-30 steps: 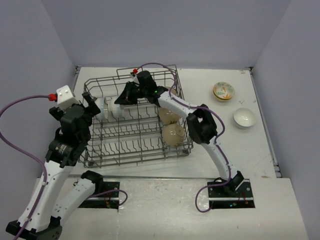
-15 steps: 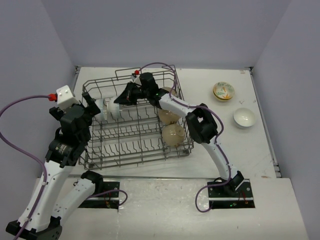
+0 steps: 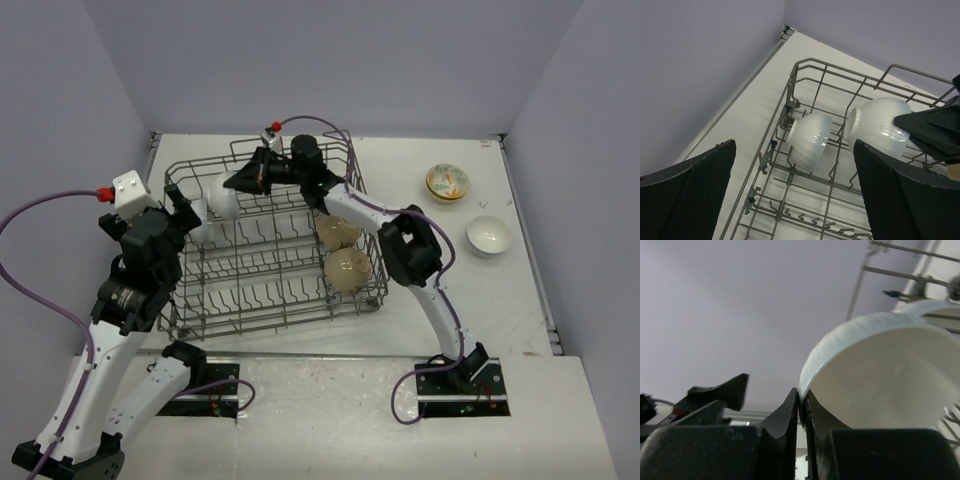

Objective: Unload the bowls from the dish rack

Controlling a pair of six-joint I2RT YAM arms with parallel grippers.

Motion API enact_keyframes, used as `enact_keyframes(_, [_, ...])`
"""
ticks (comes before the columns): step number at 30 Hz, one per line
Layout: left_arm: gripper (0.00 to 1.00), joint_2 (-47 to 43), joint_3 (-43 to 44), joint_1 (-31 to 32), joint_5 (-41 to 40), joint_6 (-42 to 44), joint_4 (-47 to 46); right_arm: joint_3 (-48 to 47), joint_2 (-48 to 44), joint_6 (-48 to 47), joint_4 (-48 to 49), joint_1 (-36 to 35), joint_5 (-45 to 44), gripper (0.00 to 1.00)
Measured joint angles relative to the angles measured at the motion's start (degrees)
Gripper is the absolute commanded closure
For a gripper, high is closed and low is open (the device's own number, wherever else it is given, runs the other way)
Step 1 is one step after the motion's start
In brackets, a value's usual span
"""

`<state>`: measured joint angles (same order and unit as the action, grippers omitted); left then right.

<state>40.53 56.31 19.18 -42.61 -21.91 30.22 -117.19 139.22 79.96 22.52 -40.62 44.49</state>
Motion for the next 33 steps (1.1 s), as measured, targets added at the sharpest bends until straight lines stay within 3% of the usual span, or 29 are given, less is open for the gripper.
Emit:
enact_keyframes(11, [0.00, 0.0, -0.3, 0.0, 0.0, 0.0, -0.4, 1.8, -11.6, 1.4, 8.7, 2.0, 1.6, 1.00])
enact_keyframes(19, [0.00, 0.0, -0.7, 0.0, 0.0, 0.0, -0.6, 9.4, -21.1, -3.7, 3.6, 4.0, 1.4, 1.00])
enact_keyframes(25, [0.00, 0.0, -0.7, 0.0, 0.0, 0.0, -0.6, 13.6, -36.1, -18.8, -17.4, 11.1, -6.2, 1.00])
enact_keyframes(30, [0.00, -0.1, -0.7, 0.0, 0.0, 0.0, -0.6, 6.1, -48.2, -37.8, -42.6, 18.0, -27.8, 1.00])
enact_keyframes(33, [0.00, -0.1, -0.7, 0.0, 0.0, 0.0, -0.6, 5.0, -54.1, -45.7, -51.5, 22.8, -40.4, 1.00])
